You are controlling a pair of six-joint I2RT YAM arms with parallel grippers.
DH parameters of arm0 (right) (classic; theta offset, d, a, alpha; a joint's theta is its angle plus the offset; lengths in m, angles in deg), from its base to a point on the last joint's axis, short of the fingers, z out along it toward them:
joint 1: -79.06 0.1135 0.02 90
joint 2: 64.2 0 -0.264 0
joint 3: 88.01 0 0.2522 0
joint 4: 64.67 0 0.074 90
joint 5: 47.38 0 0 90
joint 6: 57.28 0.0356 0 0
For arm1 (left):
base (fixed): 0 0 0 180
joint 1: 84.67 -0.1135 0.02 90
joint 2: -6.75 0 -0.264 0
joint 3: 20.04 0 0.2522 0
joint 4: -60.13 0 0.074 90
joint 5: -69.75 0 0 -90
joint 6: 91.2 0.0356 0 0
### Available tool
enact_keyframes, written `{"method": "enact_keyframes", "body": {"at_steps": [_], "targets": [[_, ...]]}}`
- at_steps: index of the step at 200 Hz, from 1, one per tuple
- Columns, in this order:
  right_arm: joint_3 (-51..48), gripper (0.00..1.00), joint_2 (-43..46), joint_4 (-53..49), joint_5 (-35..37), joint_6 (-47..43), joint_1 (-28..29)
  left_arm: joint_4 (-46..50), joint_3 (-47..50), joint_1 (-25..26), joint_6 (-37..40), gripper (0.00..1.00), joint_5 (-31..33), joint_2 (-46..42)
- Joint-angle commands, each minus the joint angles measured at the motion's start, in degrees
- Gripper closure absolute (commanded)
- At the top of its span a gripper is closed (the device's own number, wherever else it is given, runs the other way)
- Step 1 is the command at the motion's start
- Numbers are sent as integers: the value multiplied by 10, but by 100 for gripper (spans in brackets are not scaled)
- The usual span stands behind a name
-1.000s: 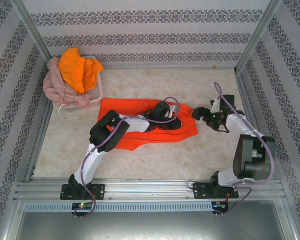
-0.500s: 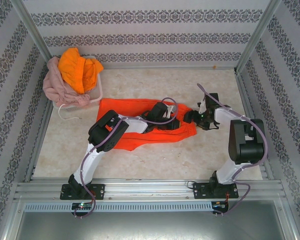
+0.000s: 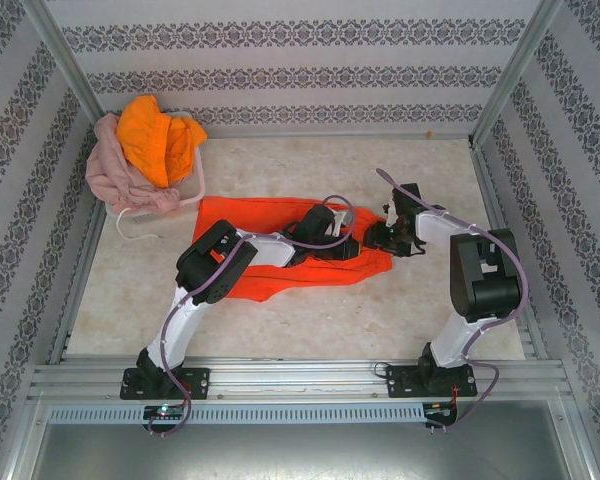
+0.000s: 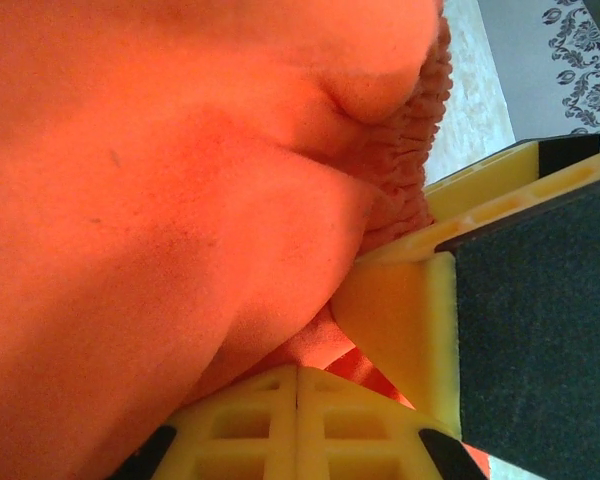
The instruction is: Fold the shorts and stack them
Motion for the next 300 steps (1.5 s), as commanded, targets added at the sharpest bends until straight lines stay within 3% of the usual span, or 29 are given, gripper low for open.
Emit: {"method": "enact_keyframes", "body": {"at_steps": [1, 104, 133, 168, 205, 261, 300], "targets": [[26, 46, -21, -36, 36, -4, 14, 35, 23, -7, -9, 100, 16, 3], [107, 50, -80, -142, 125, -33, 60, -2, 33, -9, -29, 100, 16, -4], [120, 44, -80, -154, 87, -26, 59, -12, 46, -13, -31, 100, 13, -9], [84, 38, -38, -92, 24, 31, 63, -64, 126, -41, -57, 100, 14, -44], [62, 37, -18, -63, 45, 58, 76, -109, 195, -57, -67, 100, 12, -68], [45, 36, -41, -41, 45, 81, 95, -134, 207, -58, -78, 100, 9, -58], [51, 40, -60, -35, 34, 91, 115, -135, 207, -57, -78, 100, 11, -57]]}}
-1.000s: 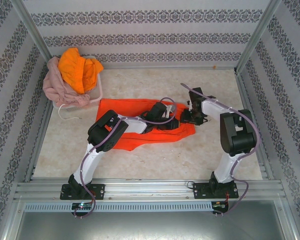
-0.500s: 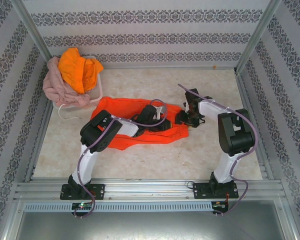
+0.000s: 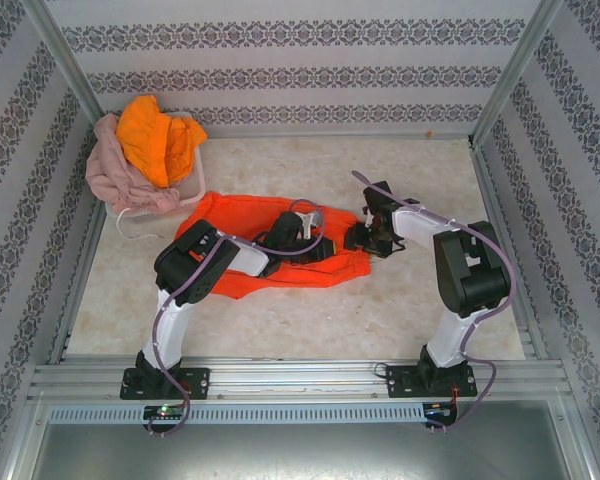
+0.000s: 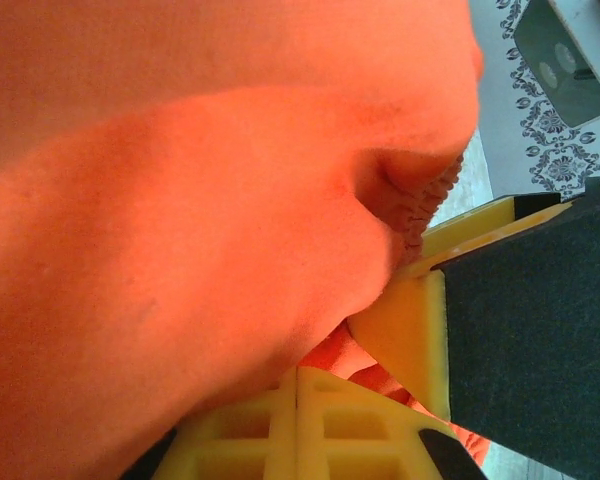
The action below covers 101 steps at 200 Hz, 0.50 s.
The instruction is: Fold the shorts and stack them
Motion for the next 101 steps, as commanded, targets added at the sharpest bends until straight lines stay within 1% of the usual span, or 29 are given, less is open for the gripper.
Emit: {"method": "enact_keyframes", "body": {"at_steps": [1, 15, 34, 49, 63, 90, 101], "targets": [[-1, 40, -27, 11, -12, 19, 19, 29, 20, -8, -8, 100, 11, 18], [-2, 42, -34, 14, -13, 22, 22, 30, 21, -8, -6, 100, 11, 16], [-4, 47, -40, 15, -14, 24, 25, 31, 23, -8, -6, 100, 12, 14], [-7, 56, -39, 20, -12, 28, 27, 31, 24, -8, -6, 100, 13, 12], [-9, 67, -33, 22, -5, 31, 29, 32, 24, -8, -5, 100, 14, 7], [-8, 74, -22, 22, 7, 29, 31, 35, 23, -8, -5, 100, 16, -3], [-8, 82, -15, 22, 16, 26, 31, 35, 23, -8, -5, 100, 17, -9]]}}
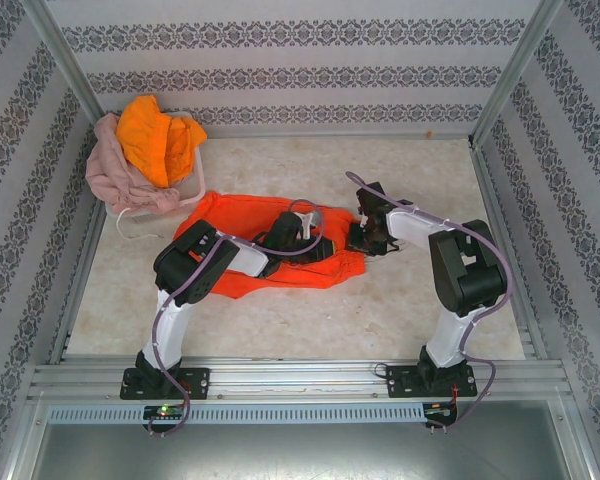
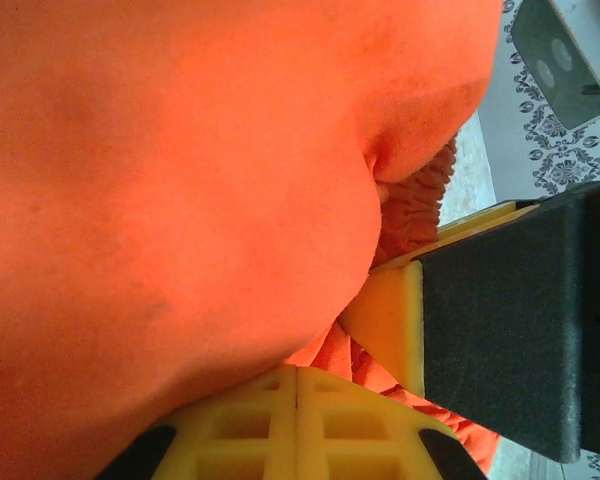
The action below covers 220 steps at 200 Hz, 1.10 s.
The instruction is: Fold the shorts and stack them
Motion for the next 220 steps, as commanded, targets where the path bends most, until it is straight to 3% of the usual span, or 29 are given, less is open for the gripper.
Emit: {"method": "enact_keyframes", "body": {"at_steps": [1, 37, 46, 77, 119, 138, 176, 220], "targets": [[-11, 83, -6, 2, 3, 0, 9, 36, 18, -8, -3, 100, 13, -6], [-7, 100, 18, -12, 41, -21, 8, 40, 28, -9, 7, 100, 19, -62], [-2, 100, 27, -23, 53, -31, 4, 54, 31, -11, 17, 98, 22, -89], [10, 100, 80, -72, 88, -78, -18, 116, 56, -25, 61, 77, 48, -201], [41, 100, 138, -166, 142, -172, -68, 234, 98, -50, 139, 34, 106, -366], [73, 100, 144, -209, 179, -211, -91, 281, 116, -62, 168, 24, 127, -416], [158, 100, 131, -266, 268, -267, -104, 306, 167, -83, 179, 22, 146, -466], [286, 100, 89, -337, 327, -303, -104, 300, 198, -83, 178, 26, 147, -455]]}}
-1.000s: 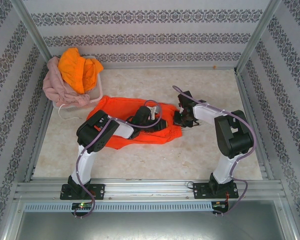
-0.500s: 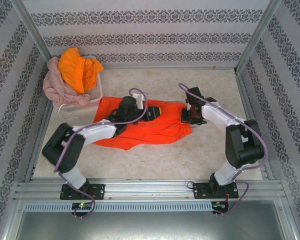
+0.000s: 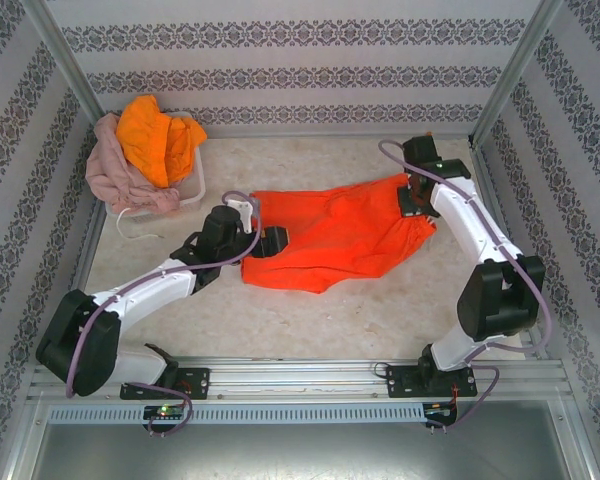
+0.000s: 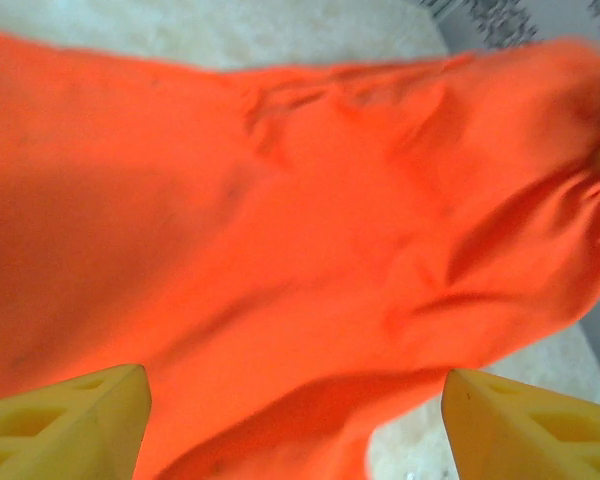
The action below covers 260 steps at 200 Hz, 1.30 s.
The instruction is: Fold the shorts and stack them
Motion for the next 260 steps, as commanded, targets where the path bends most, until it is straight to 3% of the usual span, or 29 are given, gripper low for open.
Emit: {"method": "enact_keyframes", "body": {"at_steps": [1, 36, 77, 150, 260], "targets": [[73, 100, -27, -64, 68, -41, 0, 10, 11, -5, 18, 26, 10, 6], [146, 100, -53, -100, 103, -64, 11, -1, 14, -4, 17, 36, 6, 33], [217, 100, -89, -137, 120, -62, 48, -39, 12, 0, -2, 61, -12, 80], [357, 100, -182, -229, 68, 5, 105, -60, 5, 29, -2, 89, -6, 171], [546, 99, -338, -275, -51, 125, 225, -133, 63, 43, -37, 95, -3, 205]]}}
